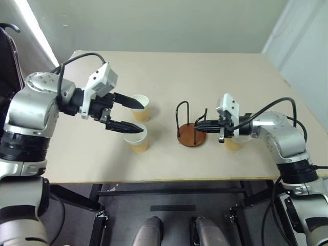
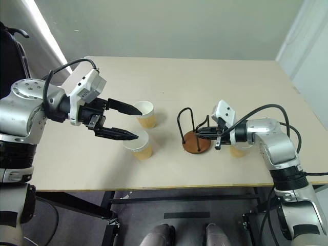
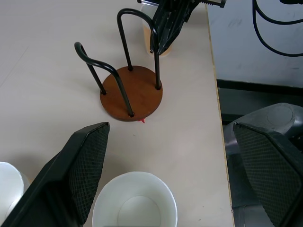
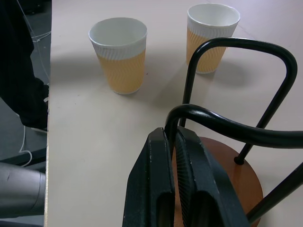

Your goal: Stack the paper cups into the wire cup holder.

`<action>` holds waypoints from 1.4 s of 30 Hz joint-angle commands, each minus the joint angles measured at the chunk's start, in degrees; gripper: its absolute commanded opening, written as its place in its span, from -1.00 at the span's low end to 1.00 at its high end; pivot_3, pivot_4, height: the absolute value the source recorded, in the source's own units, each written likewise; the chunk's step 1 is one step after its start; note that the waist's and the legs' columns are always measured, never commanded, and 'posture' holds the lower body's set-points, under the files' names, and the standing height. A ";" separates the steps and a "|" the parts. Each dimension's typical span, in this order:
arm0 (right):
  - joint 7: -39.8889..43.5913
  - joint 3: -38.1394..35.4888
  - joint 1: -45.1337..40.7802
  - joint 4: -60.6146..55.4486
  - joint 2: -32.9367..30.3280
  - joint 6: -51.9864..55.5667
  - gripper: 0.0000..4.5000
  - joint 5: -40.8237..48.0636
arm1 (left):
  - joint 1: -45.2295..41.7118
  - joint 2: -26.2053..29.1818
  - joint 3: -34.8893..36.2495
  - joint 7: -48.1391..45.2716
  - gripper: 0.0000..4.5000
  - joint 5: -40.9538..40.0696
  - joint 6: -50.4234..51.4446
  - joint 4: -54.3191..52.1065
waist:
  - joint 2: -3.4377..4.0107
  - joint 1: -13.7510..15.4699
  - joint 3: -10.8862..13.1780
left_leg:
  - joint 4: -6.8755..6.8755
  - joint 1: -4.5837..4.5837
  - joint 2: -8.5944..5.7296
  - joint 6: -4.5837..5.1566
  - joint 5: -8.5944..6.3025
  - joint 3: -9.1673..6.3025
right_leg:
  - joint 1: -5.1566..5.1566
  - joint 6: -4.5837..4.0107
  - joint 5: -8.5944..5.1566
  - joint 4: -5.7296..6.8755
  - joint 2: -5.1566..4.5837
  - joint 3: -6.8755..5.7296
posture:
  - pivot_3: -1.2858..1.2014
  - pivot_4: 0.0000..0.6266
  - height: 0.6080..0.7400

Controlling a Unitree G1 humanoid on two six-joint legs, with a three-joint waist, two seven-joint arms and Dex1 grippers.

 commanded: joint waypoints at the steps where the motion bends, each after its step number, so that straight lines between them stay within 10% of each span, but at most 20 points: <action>1: -0.01 0.47 -0.15 0.52 -1.29 -1.79 -0.98 -1.19 | 0.05 0.72 1.64 -0.68 1.00 -0.78 -0.97 -0.57 | 0.00 0.00 0.00 | 0.01 0.00 0.00 0.00 0.00 0.00 | 0.00 0.01 0.00 0.00 0.00 0.00 | 0.03 -0.52 1.00; 12: -0.81 0.71 0.25 0.16 -3.06 -1.95 0.37 -2.80 | 0.84 0.24 2.06 0.19 1.00 -1.22 -0.77 -1.06 | 0.00 -0.02 0.00 | 0.02 0.02 0.00 0.02 -0.01 0.00 | 0.02 0.08 0.05 0.01 0.00 0.00 | 0.03 -0.52 1.00; 42: -2.86 -7.33 -0.96 -9.90 -16.82 2.37 0.37 1.85 | 1.99 1.69 0.42 0.81 1.00 3.73 -8.66 -1.32 | -0.01 0.00 -0.01 | 0.11 0.04 0.00 0.12 -0.06 0.00 | 0.12 0.05 0.03 0.00 0.00 0.01 | 0.03 -0.52 1.00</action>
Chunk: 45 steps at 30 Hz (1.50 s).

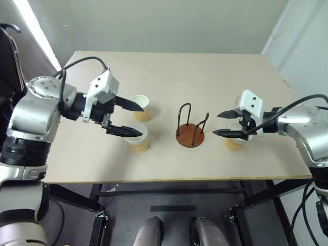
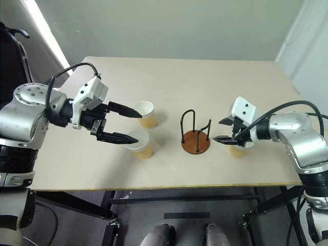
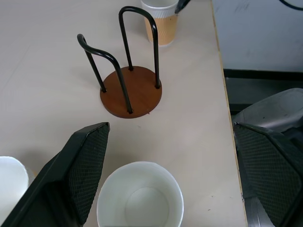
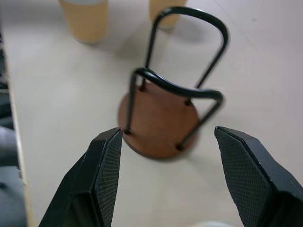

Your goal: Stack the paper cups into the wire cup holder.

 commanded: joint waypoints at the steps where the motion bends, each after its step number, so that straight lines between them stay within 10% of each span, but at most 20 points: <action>1: 0.36 -5.59 -3.39 -0.67 -1.04 -1.02 0.37 2.56 | -0.73 1.82 0.24 -0.30 1.00 2.39 -3.26 -0.46 | 0.00 -0.03 0.00 | 0.00 0.00 0.00 0.00 0.00 0.01 | 0.00 0.00 0.00 0.00 0.00 0.01 | 0.03 -0.52 1.00; 11: 0.56 -9.92 -9.09 -8.22 1.58 5.56 0.37 15.79 | 0.30 5.05 -4.95 -2.10 1.00 14.39 -20.89 1.82 | -0.01 -0.03 -0.01 | 0.03 -0.03 0.00 0.06 -0.03 -0.01 | 0.00 -0.16 -0.13 -0.04 0.03 0.02 | 0.03 -0.52 1.00; 37: 5.34 -8.88 -5.52 -5.95 -4.92 1.93 0.37 14.67 | 0.54 1.55 -12.60 -2.23 1.00 25.74 -31.88 3.79 | -0.01 -0.06 -0.01 | 0.05 -0.07 -0.01 0.11 -0.08 0.00 | -0.05 -0.17 -0.14 0.00 0.01 0.02 | 0.03 -0.52 1.00; 45: 11.08 -10.12 -2.01 -6.08 -6.96 -3.11 0.39 15.88 | 0.04 1.03 -12.99 -4.20 0.03 24.75 -31.17 4.78 | -0.02 -0.03 -0.01 | 0.05 -0.08 0.00 0.11 -0.08 0.00 | -0.05 -0.14 -0.12 0.01 0.01 0.02 | 0.03 -0.52 1.00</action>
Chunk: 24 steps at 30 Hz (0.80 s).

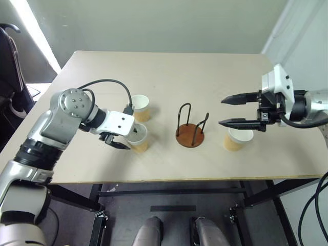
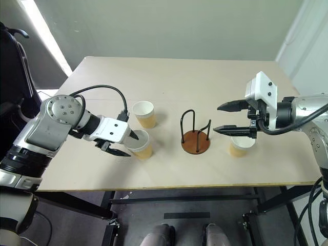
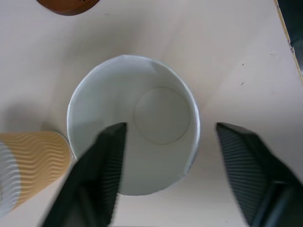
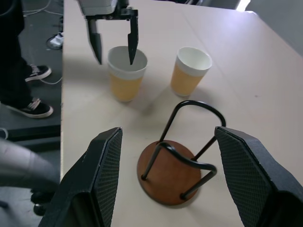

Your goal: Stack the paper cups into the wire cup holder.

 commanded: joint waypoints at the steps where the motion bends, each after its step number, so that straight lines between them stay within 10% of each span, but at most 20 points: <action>1: 3.84 -2.82 0.78 -1.19 -1.89 -2.89 0.39 1.44 | -1.25 0.38 -0.05 -2.46 -0.13 -0.98 -0.02 0.62 | 0.00 0.01 0.00 | 0.00 0.01 0.00 0.00 0.00 0.00 | 0.01 0.00 0.00 0.00 0.00 0.00 | 0.03 -0.52 1.00; 7: 6.80 -2.79 0.63 -1.78 -2.00 -3.28 0.39 3.57 | -2.22 1.56 -1.58 -2.47 -0.99 -3.53 0.76 0.10 | -0.01 -0.02 -0.01 | 0.01 0.01 0.00 0.00 0.00 0.00 | 0.01 0.00 0.00 0.00 0.00 0.00 | 0.03 -0.52 1.00; 24: 10.06 -1.58 0.57 -1.78 -1.48 -6.50 0.39 4.76 | -10.27 2.08 -3.48 -2.47 -0.99 -9.45 2.93 1.47 | -0.01 0.03 -0.01 | 0.05 0.01 0.00 0.00 0.00 -0.01 | 0.04 -0.01 -0.01 0.00 0.00 -0.01 | 0.03 -0.52 1.00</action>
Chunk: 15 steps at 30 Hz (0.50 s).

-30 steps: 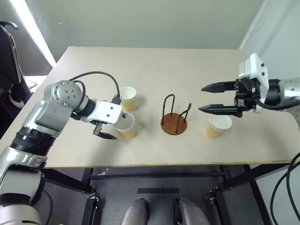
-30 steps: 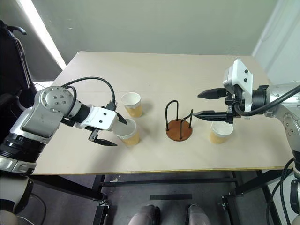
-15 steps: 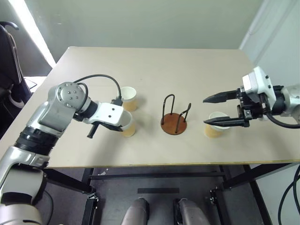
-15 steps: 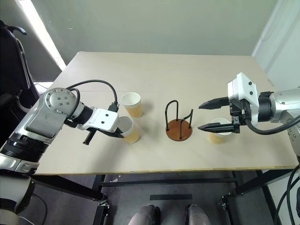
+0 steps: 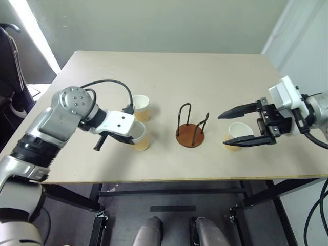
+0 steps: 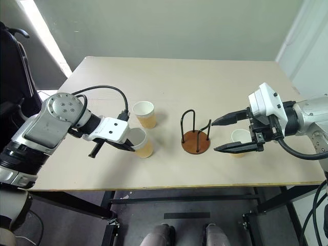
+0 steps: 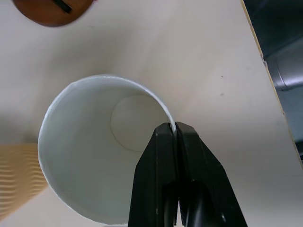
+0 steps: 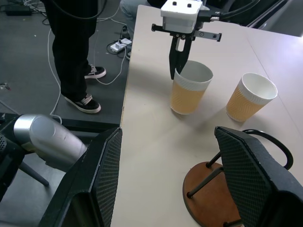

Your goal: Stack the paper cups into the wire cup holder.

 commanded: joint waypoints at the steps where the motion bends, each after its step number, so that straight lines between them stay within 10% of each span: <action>1: -0.07 -0.90 -0.98 0.44 -0.36 -1.47 0.39 -1.07 | -7.81 -1.51 3.01 -2.06 -0.99 -2.79 2.10 1.47 | -0.01 0.10 0.00 | 0.00 0.00 0.00 0.00 0.00 0.00 | 0.00 0.00 0.00 -0.01 0.00 0.00 | 0.03 -0.52 1.00; 15: 0.48 1.12 -4.13 5.98 -0.45 -2.80 0.39 -5.83 | -25.70 -9.65 4.54 -2.06 -0.99 -3.47 -0.34 17.26 | -0.01 0.09 -0.01 | 0.03 -0.07 0.00 0.07 -0.03 0.01 | 0.01 0.31 0.16 -0.09 -0.02 0.01 | 0.03 -0.52 1.00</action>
